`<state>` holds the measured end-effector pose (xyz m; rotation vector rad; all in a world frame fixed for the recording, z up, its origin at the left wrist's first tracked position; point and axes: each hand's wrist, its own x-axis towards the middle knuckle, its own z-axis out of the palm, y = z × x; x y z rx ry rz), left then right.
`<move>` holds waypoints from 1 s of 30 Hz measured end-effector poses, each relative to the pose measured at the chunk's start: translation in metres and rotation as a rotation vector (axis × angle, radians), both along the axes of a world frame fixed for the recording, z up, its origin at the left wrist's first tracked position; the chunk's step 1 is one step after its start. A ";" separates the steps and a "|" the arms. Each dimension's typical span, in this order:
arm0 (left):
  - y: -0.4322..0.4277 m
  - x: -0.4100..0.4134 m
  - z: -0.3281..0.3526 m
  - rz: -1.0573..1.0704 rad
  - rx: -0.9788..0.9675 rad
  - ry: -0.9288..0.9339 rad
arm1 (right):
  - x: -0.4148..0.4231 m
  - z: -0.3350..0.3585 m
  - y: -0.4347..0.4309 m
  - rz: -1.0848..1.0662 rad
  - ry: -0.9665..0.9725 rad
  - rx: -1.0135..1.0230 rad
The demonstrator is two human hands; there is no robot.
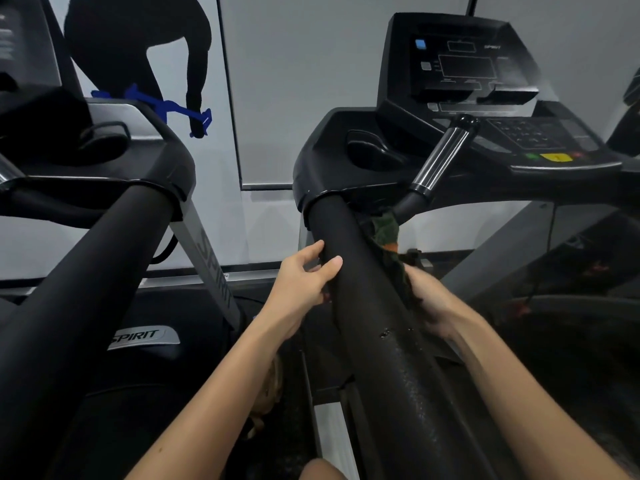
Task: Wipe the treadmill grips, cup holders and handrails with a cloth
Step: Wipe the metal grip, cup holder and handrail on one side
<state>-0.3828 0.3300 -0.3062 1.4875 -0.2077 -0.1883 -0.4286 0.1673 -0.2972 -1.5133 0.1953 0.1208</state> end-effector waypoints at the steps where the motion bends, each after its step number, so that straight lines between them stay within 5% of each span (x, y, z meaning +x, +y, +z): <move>1: 0.000 -0.001 -0.001 0.003 0.006 -0.002 | -0.008 -0.004 0.002 0.009 -0.011 0.087; 8: 0.006 -0.014 -0.010 -0.025 0.025 -0.024 | -0.002 0.000 0.002 -0.038 -0.341 -0.064; 21: 0.005 -0.018 -0.014 -0.015 0.017 -0.015 | -0.018 -0.030 -0.002 -0.130 -0.214 0.164; 26: 0.003 -0.019 -0.012 0.004 0.009 -0.012 | -0.034 -0.016 -0.002 -0.086 -0.387 0.056; 30: 0.001 -0.021 -0.011 0.008 0.023 -0.008 | -0.016 -0.001 0.009 -0.048 -0.335 -0.066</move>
